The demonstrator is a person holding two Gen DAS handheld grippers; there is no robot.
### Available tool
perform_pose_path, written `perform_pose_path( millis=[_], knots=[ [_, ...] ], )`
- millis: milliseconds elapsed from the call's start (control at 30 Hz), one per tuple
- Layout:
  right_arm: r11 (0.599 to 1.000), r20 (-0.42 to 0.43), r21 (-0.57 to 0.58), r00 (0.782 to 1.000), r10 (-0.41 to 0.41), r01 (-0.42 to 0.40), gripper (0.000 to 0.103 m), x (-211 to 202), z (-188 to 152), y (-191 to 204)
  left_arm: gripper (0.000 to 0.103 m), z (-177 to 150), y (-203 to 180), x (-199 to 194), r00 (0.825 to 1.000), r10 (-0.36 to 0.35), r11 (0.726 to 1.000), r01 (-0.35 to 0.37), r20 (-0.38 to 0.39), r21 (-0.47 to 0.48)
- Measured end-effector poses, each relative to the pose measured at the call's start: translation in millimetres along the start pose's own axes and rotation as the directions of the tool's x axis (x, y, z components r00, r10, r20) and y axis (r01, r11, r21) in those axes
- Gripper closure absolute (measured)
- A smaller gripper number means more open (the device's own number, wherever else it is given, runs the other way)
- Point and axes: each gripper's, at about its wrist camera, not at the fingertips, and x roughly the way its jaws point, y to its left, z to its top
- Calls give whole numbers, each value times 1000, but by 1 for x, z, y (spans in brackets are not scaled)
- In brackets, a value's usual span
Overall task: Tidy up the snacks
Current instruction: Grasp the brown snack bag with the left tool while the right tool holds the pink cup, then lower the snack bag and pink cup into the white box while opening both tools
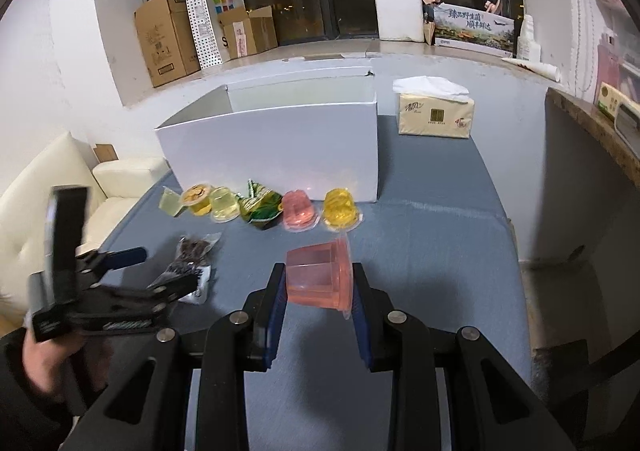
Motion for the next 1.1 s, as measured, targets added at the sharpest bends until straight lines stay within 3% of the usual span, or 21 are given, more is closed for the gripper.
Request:
perform_pose_path(
  millis=[200, 233, 300, 433, 833, 1100],
  knots=[
    [1000, 3, 4, 1000, 7, -7, 70, -4, -3, 3, 4, 14, -9, 24, 998, 54, 999, -54, -14, 5],
    [1000, 4, 5, 1000, 8, -8, 70, -4, -3, 3, 8, 17, -11, 26, 997, 73, 997, -73, -13, 8],
    [1000, 3, 5, 1000, 15, -15, 71, -4, -4, 4, 31, 21, -13, 24, 997, 79, 997, -79, -3, 15],
    [1000, 4, 9, 1000, 23, -23, 70, -2, -6, 6, 40, 20, -8, 19, 999, 33, 999, -33, 2, 10],
    [999, 21, -8, 999, 34, -34, 70, -1, 0, 15, 42, 17, -4, -37, 993, -29, 999, 25, 115, 37],
    [999, 69, -31, 997, 35, -33, 70, -7, 30, 20, 42, 58, -11, -89, 969, -61, 995, 41, 240, 87]
  ],
)
